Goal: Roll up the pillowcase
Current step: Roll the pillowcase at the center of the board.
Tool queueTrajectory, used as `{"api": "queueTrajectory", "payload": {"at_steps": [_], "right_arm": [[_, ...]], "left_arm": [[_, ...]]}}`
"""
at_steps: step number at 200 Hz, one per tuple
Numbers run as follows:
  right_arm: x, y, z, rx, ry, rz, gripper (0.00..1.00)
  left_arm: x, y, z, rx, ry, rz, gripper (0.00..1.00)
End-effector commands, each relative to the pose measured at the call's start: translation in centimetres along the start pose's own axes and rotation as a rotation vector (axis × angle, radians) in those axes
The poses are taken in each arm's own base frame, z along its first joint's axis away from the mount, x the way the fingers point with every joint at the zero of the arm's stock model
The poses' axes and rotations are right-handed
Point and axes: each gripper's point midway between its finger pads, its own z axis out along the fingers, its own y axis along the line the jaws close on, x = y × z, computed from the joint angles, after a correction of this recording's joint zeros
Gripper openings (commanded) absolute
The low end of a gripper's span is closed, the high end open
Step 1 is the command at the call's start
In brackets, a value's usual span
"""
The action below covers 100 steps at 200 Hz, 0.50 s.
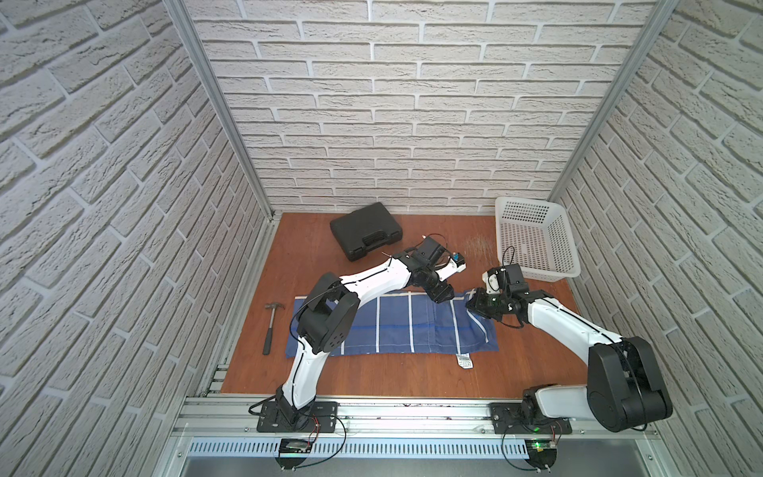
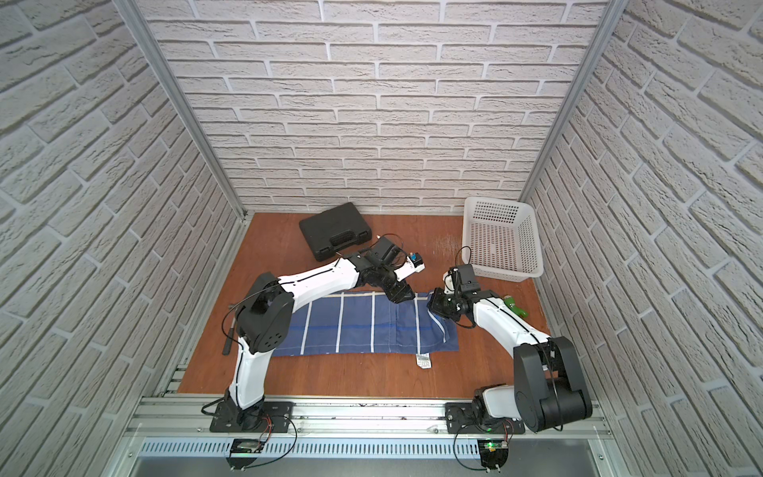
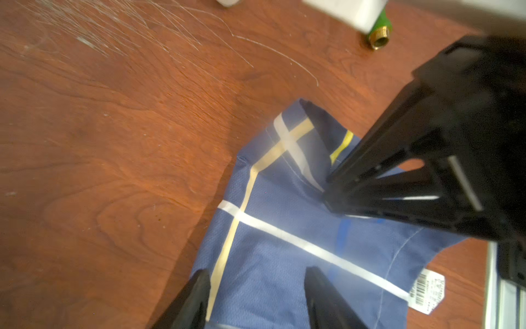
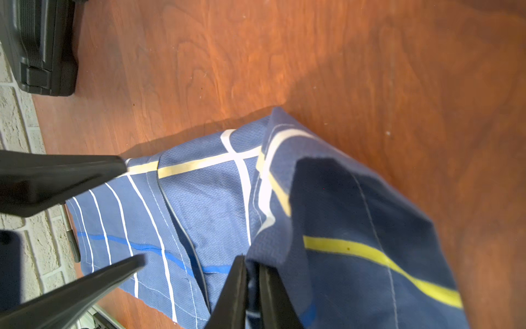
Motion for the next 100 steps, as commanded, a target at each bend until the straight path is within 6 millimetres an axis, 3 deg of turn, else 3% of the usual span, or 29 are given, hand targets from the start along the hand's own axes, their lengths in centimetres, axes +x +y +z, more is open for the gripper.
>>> {"api": "queueTrajectory", "payload": {"at_steps": [1, 42, 74, 100], "right_arm": [[-0.5, -0.4, 0.1, 0.051, -0.021, -0.016, 0.14], [-1.2, -3.1, -2.0, 0.169, -0.045, -0.079, 0.21], [-1.7, -6.3, -3.6, 0.224, -0.047, -0.078, 0.39], [-2.4, -7.6, -3.9, 0.227, -0.051, -0.085, 0.48]], "left_arm": [[-0.2, -0.2, -1.3, 0.013, -0.023, -0.029, 0.58], [-0.5, -0.7, -0.7, 0.036, -0.051, -0.04, 0.57], [-1.8, -2.2, 1.9, 0.067, -0.032, 0.009, 0.57], [-2.8, -2.8, 4.0, 0.075, -0.041, 0.033, 0.56]]}}
